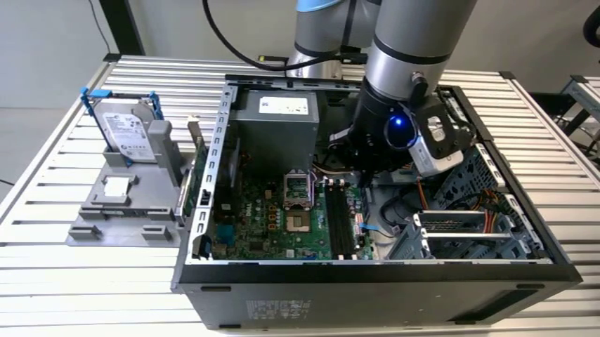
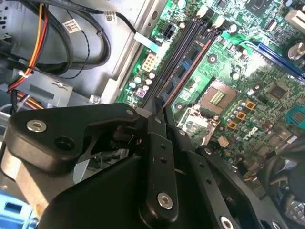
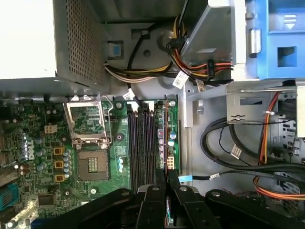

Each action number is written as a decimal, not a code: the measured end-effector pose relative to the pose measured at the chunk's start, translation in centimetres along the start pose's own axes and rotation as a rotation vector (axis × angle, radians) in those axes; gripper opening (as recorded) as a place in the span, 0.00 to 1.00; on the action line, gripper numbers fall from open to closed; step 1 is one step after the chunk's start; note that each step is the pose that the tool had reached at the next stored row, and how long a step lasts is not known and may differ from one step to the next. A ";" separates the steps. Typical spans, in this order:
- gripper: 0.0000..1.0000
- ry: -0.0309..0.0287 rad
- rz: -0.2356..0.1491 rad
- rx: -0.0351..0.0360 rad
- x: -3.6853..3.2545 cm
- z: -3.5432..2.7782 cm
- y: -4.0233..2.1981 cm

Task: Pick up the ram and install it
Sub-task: 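Insert the ram into the slot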

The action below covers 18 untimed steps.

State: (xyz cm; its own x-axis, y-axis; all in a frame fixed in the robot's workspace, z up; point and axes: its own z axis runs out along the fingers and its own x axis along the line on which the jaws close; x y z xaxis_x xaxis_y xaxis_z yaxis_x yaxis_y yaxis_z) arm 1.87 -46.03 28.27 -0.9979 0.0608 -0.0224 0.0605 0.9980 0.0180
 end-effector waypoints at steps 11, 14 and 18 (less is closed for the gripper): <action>0.00 0.0003 0.000 0.0001 0.17 1.98 -0.24; 0.00 0.0003 -0.001 0.0003 0.21 2.53 -0.34; 0.00 0.0003 0.000 0.0002 0.25 3.16 -0.56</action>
State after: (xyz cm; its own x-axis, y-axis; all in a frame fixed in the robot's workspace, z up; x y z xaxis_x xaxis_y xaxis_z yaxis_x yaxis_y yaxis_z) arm 1.66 -46.52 25.09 -0.9979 0.0604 -0.0221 0.0600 0.9980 0.0178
